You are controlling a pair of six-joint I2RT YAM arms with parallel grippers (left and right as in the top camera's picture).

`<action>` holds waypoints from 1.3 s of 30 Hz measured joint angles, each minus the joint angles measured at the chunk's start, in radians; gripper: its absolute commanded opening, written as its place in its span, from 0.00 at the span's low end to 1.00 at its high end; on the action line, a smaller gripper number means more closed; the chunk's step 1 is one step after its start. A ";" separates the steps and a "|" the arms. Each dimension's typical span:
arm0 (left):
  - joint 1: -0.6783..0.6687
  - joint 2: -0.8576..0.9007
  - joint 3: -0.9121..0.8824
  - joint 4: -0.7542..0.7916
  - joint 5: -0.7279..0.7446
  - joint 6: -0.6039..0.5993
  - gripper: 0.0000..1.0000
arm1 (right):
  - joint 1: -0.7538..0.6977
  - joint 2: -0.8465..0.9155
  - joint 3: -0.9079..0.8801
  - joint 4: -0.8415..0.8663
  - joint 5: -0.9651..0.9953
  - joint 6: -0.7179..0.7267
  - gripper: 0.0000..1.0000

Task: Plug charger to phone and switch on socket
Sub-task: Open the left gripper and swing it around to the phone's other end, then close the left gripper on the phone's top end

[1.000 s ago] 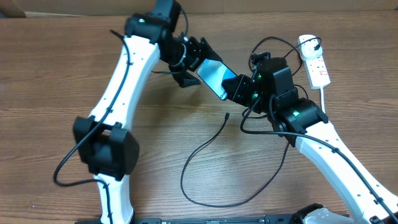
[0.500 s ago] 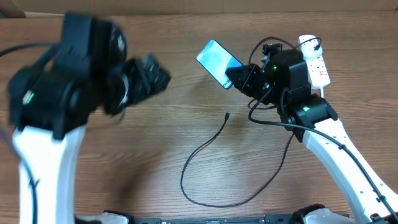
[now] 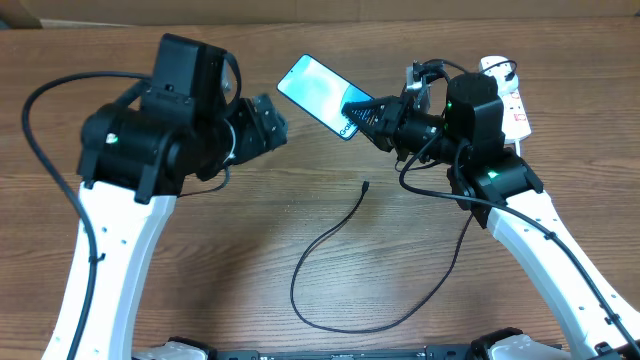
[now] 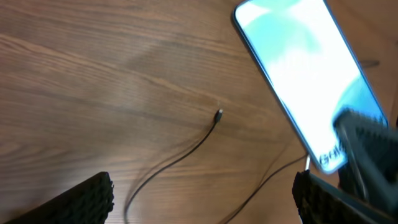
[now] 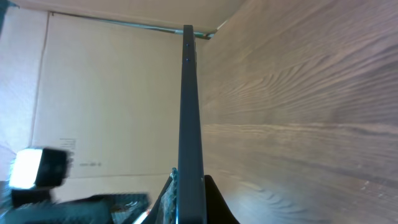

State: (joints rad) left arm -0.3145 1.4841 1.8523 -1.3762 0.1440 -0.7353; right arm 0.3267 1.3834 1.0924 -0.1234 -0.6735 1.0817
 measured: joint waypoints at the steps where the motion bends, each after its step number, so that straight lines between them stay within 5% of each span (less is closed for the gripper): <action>1: 0.000 0.002 -0.015 0.029 -0.002 -0.034 0.99 | 0.000 0.000 0.000 0.006 -0.004 0.019 0.04; 18: -0.007 0.088 -0.044 0.350 0.100 -0.550 0.99 | -0.005 0.000 0.000 0.109 -0.059 0.481 0.04; 39: -0.007 0.168 -0.045 0.477 0.325 -0.677 0.68 | -0.005 0.008 0.000 0.164 -0.130 0.640 0.04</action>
State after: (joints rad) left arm -0.3214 1.6524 1.8076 -0.8993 0.4686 -1.4120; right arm 0.3222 1.3911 1.0924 0.0410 -0.8040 1.7214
